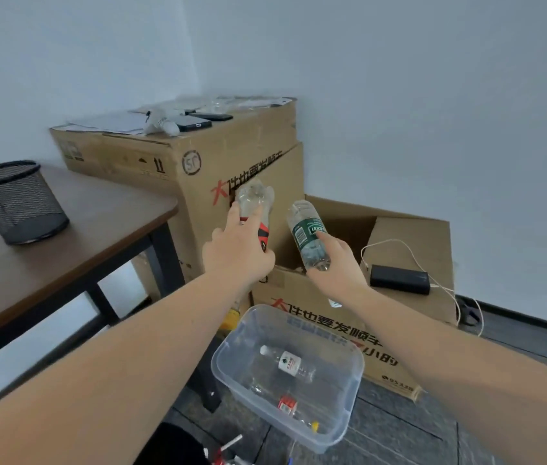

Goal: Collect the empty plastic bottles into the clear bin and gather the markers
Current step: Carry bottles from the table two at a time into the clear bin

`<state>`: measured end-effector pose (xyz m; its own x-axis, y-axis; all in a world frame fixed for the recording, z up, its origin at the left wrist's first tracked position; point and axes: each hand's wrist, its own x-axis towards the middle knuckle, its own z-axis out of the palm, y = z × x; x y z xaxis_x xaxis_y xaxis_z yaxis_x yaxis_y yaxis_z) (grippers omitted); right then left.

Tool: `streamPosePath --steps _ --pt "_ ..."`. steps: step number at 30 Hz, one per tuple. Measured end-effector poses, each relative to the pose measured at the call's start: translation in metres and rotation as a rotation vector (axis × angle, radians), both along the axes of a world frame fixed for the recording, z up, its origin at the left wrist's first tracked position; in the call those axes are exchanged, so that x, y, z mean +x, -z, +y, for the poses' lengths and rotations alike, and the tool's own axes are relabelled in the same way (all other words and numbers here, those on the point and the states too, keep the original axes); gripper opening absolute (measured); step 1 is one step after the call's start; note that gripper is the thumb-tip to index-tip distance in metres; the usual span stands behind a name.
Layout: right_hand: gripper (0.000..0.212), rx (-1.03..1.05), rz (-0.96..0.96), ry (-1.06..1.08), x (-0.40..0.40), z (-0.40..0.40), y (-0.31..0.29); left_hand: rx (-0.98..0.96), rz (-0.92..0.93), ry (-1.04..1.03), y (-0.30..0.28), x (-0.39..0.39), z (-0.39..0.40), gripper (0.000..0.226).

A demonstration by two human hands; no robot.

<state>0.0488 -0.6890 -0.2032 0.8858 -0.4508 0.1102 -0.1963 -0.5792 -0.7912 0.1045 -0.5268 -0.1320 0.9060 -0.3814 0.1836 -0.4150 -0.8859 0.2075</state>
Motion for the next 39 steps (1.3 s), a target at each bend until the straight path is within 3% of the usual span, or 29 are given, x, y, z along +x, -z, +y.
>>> streamPosePath --steps 18,24,32,39 --pt "0.08 -0.033 0.524 -0.193 0.035 -0.023 0.195 0.083 0.338 -0.015 0.166 0.065 -0.007 0.08" --pt "0.075 -0.169 0.683 -0.251 0.048 -0.026 0.23 0.108 0.378 -0.048 0.188 0.078 0.004 0.083" --pt "0.071 -0.085 0.562 -0.203 0.075 -0.023 0.235 0.098 0.479 -0.166 0.213 0.081 0.0 0.078" --pt "0.068 -0.055 0.486 -0.181 0.078 -0.023 0.229 -0.147 0.565 -0.244 0.237 0.081 -0.027 0.084"
